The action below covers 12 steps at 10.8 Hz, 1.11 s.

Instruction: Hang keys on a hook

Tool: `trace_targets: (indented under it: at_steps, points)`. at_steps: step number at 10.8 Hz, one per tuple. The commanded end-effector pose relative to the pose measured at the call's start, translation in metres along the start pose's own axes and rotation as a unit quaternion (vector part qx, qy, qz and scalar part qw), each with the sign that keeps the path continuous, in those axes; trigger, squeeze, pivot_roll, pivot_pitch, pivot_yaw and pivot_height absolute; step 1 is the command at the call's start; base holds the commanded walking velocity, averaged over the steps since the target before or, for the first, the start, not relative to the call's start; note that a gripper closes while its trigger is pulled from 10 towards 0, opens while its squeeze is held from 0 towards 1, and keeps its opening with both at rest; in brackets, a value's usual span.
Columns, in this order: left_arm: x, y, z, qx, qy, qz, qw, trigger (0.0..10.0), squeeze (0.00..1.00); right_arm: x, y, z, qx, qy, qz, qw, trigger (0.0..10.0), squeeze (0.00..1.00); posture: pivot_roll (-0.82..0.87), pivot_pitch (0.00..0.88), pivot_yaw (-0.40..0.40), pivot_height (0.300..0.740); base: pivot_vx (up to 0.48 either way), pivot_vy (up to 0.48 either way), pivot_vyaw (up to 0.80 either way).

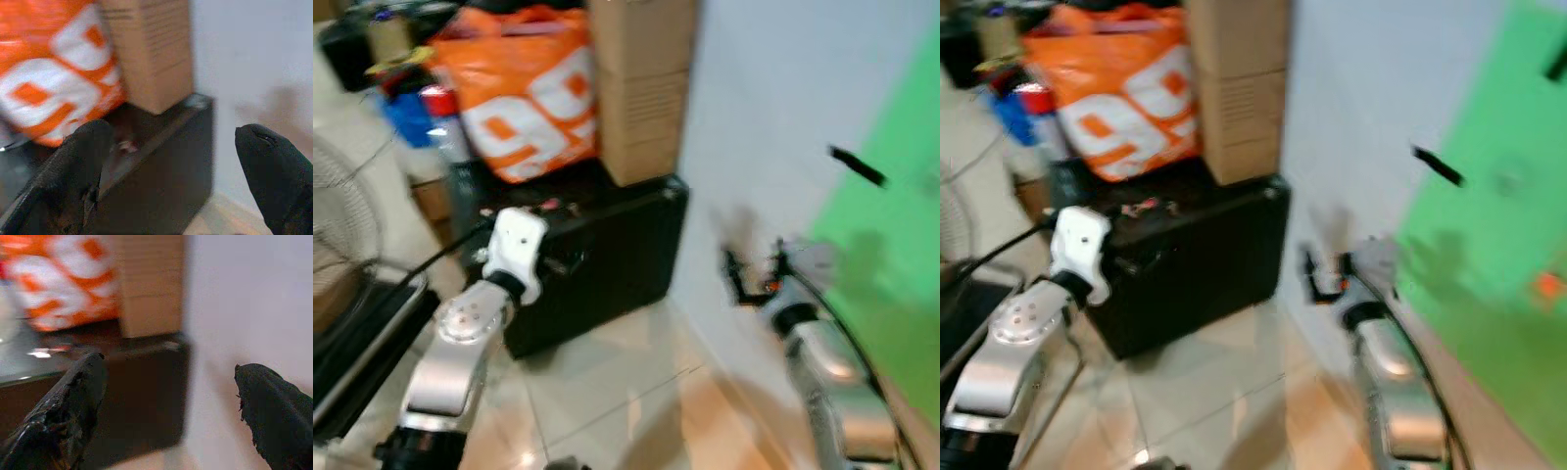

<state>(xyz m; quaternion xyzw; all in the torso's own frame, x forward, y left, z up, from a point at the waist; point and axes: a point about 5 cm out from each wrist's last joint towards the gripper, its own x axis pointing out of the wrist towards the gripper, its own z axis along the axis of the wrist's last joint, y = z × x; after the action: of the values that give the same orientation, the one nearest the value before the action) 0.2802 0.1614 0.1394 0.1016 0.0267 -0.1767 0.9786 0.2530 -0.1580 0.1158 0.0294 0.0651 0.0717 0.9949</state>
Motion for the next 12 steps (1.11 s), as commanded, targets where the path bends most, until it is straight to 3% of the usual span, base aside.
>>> trace_targets:
  at_steps: [1,4,7,8,9,12]
  points:
    - [0.0020,-0.0017,0.0006,0.000,0.006,0.003,1.000,10.0,0.00,-0.0017,-0.0034,0.0015,-0.009,-0.001,-0.005,1.000,10.0,1.00,-0.11,0.000,0.011,0.732,0.000,0.000,0.79]
    - [0.0027,-0.0026,0.0017,0.002,0.006,0.000,1.000,10.0,0.00,-0.0004,-0.0016,0.0004,-0.009,0.002,-0.006,1.000,10.0,1.00,-0.11,0.000,0.011,0.732,0.000,0.000,0.64]
    - [0.0033,-0.0025,0.0032,-0.001,0.003,0.000,1.000,10.0,0.02,-0.0001,-0.0023,0.0007,-0.017,0.003,-0.012,1.000,10.0,1.00,-0.11,0.000,0.010,0.732,0.175,0.000,0.00]
    - [0.0035,-0.0025,0.0035,-0.002,0.002,-0.001,1.000,10.0,0.03,0.0001,-0.0023,0.0008,-0.018,0.003,-0.013,1.000,10.0,0.75,-0.11,0.000,0.010,0.732,0.289,0.000,0.00]
    - [0.0042,-0.0026,0.0042,-0.003,0.002,-0.001,1.000,10.0,0.04,0.0004,-0.0030,0.0008,-0.022,0.005,-0.015,1.000,10.0,0.00,-0.11,0.000,0.012,0.732,0.292,0.000,0.00]
    - [0.0054,-0.0024,0.0053,-0.005,-0.001,-0.002,1.000,10.0,0.09,-0.0001,-0.0079,0.0009,-0.007,0.007,-0.037,0.999,10.0,0.00,-0.11,0.000,0.014,0.732,0.310,0.000,0.00]
